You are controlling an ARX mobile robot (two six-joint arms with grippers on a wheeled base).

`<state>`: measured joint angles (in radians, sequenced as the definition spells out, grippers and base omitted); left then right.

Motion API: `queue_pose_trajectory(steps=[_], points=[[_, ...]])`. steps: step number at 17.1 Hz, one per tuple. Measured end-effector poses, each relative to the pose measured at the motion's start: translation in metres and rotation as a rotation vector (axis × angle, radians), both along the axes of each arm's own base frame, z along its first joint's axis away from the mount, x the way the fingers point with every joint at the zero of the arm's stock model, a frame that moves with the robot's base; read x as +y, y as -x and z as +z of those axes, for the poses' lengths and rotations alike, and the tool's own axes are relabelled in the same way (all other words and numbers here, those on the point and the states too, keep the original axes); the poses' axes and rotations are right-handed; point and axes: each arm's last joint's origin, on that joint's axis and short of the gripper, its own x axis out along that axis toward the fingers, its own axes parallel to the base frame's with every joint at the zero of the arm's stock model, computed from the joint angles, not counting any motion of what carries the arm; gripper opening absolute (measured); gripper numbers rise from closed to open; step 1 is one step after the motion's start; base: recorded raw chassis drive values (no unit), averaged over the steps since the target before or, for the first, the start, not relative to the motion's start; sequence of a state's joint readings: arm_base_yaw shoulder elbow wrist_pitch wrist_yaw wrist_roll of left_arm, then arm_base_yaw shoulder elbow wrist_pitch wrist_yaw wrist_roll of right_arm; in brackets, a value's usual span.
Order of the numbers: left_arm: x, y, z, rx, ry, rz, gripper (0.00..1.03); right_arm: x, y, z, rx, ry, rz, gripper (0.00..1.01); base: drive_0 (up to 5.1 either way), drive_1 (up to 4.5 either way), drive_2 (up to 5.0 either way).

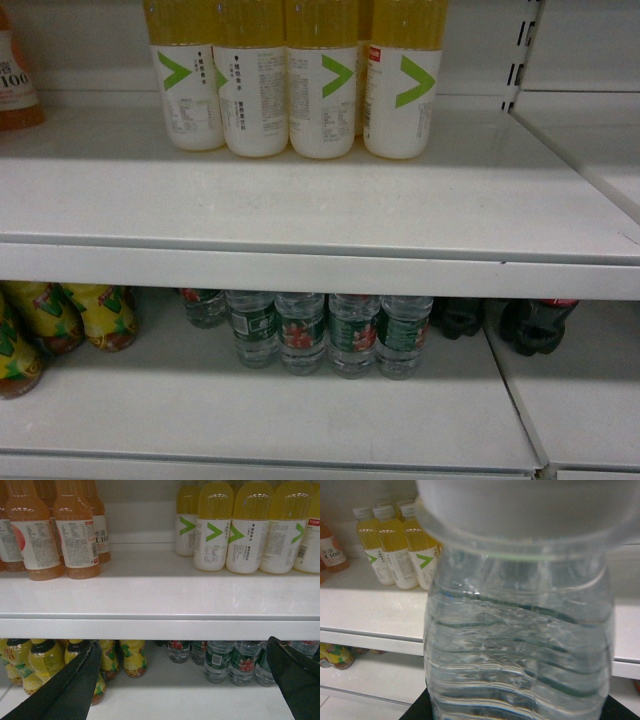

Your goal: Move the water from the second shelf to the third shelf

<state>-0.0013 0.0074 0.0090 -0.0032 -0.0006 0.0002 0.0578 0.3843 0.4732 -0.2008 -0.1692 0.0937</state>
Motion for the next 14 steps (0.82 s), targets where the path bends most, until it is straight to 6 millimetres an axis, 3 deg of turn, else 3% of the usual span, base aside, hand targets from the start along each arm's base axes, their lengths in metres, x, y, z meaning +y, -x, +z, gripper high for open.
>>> queue_pose_trajectory(steps=[14], points=[[0.0000, 0.0000, 0.0000, 0.000, 0.000, 0.000, 0.98, -0.0005, 0.0002, 0.0001, -0.001, 0.000, -0.003, 0.41, -0.3, 0.15, 0.2]])
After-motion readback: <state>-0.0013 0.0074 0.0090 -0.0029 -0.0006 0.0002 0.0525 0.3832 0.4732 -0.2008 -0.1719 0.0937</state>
